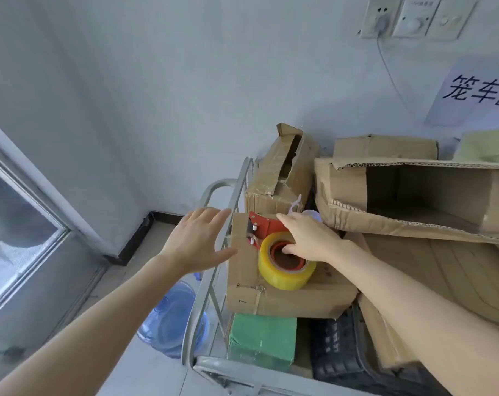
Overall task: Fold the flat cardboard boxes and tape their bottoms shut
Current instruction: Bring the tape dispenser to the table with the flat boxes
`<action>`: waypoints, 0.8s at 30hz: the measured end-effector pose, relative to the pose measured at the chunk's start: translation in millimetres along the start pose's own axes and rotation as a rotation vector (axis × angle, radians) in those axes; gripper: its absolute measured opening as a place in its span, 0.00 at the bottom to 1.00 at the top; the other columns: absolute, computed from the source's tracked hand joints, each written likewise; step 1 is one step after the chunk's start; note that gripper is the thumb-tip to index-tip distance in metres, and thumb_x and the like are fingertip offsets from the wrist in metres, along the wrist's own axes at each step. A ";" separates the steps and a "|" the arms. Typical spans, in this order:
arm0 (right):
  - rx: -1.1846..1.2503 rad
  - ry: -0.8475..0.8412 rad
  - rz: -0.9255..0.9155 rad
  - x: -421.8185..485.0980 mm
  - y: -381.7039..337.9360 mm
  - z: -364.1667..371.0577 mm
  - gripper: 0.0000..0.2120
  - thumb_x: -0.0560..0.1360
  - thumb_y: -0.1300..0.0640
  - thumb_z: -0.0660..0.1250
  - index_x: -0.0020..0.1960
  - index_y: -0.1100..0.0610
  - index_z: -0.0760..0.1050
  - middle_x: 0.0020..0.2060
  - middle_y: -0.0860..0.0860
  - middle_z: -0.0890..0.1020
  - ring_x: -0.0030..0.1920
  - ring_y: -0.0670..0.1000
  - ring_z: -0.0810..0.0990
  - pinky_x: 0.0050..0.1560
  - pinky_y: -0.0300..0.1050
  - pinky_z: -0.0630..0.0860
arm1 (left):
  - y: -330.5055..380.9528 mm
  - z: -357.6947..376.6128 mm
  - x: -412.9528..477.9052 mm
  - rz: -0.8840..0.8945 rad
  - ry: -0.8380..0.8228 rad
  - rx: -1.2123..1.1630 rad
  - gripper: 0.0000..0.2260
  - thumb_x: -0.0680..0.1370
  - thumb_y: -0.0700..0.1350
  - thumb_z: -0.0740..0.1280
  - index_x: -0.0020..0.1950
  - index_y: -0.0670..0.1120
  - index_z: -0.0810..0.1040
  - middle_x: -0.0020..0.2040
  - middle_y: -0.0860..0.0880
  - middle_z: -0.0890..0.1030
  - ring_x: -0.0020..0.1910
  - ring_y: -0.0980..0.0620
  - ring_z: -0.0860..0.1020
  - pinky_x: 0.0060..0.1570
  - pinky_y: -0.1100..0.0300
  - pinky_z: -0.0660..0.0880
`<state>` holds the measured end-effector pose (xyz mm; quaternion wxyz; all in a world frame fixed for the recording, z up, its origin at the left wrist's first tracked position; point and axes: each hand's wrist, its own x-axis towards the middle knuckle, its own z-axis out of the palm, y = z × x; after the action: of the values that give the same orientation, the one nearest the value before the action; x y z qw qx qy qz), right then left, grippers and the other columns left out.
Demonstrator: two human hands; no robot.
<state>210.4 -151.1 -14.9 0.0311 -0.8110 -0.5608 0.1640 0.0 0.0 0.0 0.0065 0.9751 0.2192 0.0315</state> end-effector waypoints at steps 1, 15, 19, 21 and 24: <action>0.007 -0.012 0.004 2.4 0.1 0.0 0.32 0.74 0.49 0.72 0.72 0.57 0.62 0.68 0.55 0.70 0.66 0.59 0.70 0.60 0.59 0.73 | -1.5 1.0 2.9 0.004 -0.003 -0.010 0.37 0.74 0.66 0.63 0.77 0.49 0.59 0.70 0.49 0.70 0.70 0.48 0.67 0.69 0.52 0.63; -0.075 -0.041 0.006 17.8 2.3 3.8 0.21 0.75 0.56 0.69 0.64 0.56 0.66 0.31 0.50 0.71 0.28 0.49 0.70 0.25 0.44 0.63 | -5.6 6.5 27.7 0.011 0.008 -0.044 0.38 0.72 0.70 0.56 0.77 0.51 0.59 0.71 0.50 0.70 0.71 0.49 0.66 0.70 0.52 0.63; -0.101 -0.039 0.003 21.0 0.2 7.0 0.19 0.74 0.57 0.69 0.61 0.56 0.66 0.32 0.50 0.71 0.29 0.50 0.71 0.25 0.44 0.63 | -6.1 4.1 27.8 0.014 0.001 -0.038 0.39 0.71 0.70 0.56 0.77 0.51 0.59 0.71 0.50 0.70 0.71 0.49 0.66 0.70 0.52 0.62; -0.105 -0.025 0.003 20.5 0.4 6.7 0.16 0.74 0.58 0.69 0.57 0.57 0.66 0.32 0.51 0.72 0.29 0.51 0.71 0.25 0.44 0.63 | -5.9 3.0 27.8 0.014 -0.005 -0.032 0.39 0.72 0.70 0.56 0.77 0.51 0.58 0.71 0.50 0.70 0.71 0.49 0.65 0.70 0.53 0.62; -0.097 -0.021 0.006 15.7 0.8 5.6 0.14 0.73 0.59 0.69 0.53 0.56 0.65 0.31 0.50 0.70 0.28 0.50 0.69 0.24 0.44 0.61 | -4.4 0.9 25.3 0.021 -0.001 -0.021 0.38 0.74 0.69 0.59 0.77 0.51 0.58 0.72 0.51 0.68 0.71 0.49 0.64 0.70 0.53 0.61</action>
<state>214.4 -137.7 -24.0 -0.0145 -0.8115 -0.5658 0.1453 21.0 14.8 0.5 0.0164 0.9773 0.2086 0.0334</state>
